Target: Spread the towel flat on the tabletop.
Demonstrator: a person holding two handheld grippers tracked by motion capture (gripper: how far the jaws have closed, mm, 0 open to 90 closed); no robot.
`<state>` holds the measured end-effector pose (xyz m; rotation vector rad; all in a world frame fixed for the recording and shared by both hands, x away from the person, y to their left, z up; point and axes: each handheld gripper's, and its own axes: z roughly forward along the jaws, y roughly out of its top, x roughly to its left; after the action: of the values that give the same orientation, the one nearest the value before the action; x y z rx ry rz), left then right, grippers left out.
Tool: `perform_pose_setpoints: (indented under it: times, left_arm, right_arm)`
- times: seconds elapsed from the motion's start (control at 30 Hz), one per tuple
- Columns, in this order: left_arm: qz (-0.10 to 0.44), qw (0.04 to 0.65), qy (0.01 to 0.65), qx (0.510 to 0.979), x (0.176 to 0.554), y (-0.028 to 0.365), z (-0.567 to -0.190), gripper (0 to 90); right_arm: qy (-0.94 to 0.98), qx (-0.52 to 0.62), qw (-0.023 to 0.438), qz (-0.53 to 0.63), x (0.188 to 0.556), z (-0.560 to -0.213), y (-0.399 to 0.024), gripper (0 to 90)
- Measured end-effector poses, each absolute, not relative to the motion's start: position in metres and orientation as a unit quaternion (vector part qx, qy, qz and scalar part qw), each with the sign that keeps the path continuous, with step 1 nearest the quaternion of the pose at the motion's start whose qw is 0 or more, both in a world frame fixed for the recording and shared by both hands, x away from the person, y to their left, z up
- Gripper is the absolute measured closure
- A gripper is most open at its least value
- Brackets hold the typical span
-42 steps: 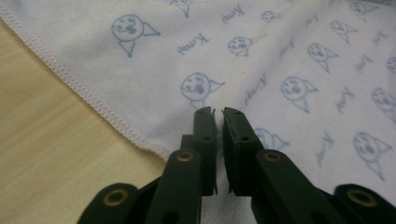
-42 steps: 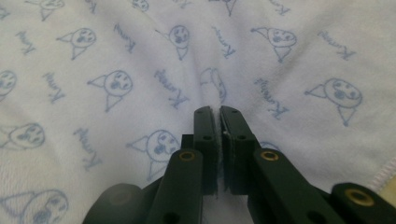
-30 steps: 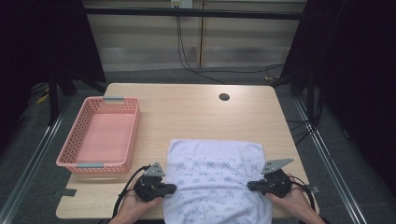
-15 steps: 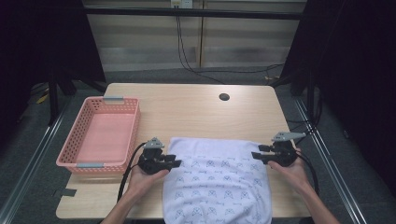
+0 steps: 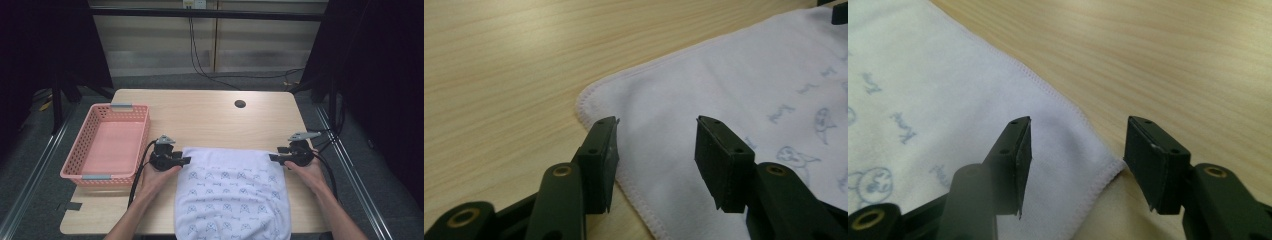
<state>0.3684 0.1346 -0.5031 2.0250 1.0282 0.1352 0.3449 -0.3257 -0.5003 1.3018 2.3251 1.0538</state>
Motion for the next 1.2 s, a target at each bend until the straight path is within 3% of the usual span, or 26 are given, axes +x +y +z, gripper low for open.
perform_pose_setpoints:
  times: [0.27,0.3,0.33,0.4,0.5,0.57,0.67,1.2]
  left_arm:
    - [0.063,0.42,0.413,0.806,0.375,0.138,-0.507,50.0]
    - [0.062,0.42,0.41,0.807,0.376,0.137,-0.507,50.4]
    - [0.06,0.419,0.409,0.809,0.377,0.135,-0.507,52.8]
    - [0.05,0.423,0.403,0.81,0.378,0.131,-0.508,58.0]
    - [0.041,0.423,0.38,0.822,0.375,0.124,-0.509,77.0]
    - [0.044,0.419,0.384,0.822,0.376,0.124,-0.509,85.4]
    - [0.016,0.452,0.404,0.795,0.38,0.133,-0.504,86.4]
    - [0.068,0.515,0.399,0.756,0.415,0.132,-0.441,86.7]
  right_arm:
    - [0.804,0.455,0.145,0.353,0.345,-0.505,-0.323,46.5]
    - [0.806,0.454,0.145,0.352,0.343,-0.505,-0.322,51.4]
    - [0.809,0.447,0.139,0.355,0.343,-0.504,-0.322,57.8]
    - [0.812,0.436,0.117,0.37,0.341,-0.504,-0.32,60.6]
    - [0.816,0.428,0.093,0.376,0.341,-0.504,-0.316,79.0]
    - [0.813,0.431,0.085,0.382,0.343,-0.503,-0.319,85.1]
    - [0.799,0.441,0.087,0.4,0.349,-0.494,-0.331,86.0]
    - [0.741,0.467,0.137,0.463,0.396,-0.453,-0.353,85.8]
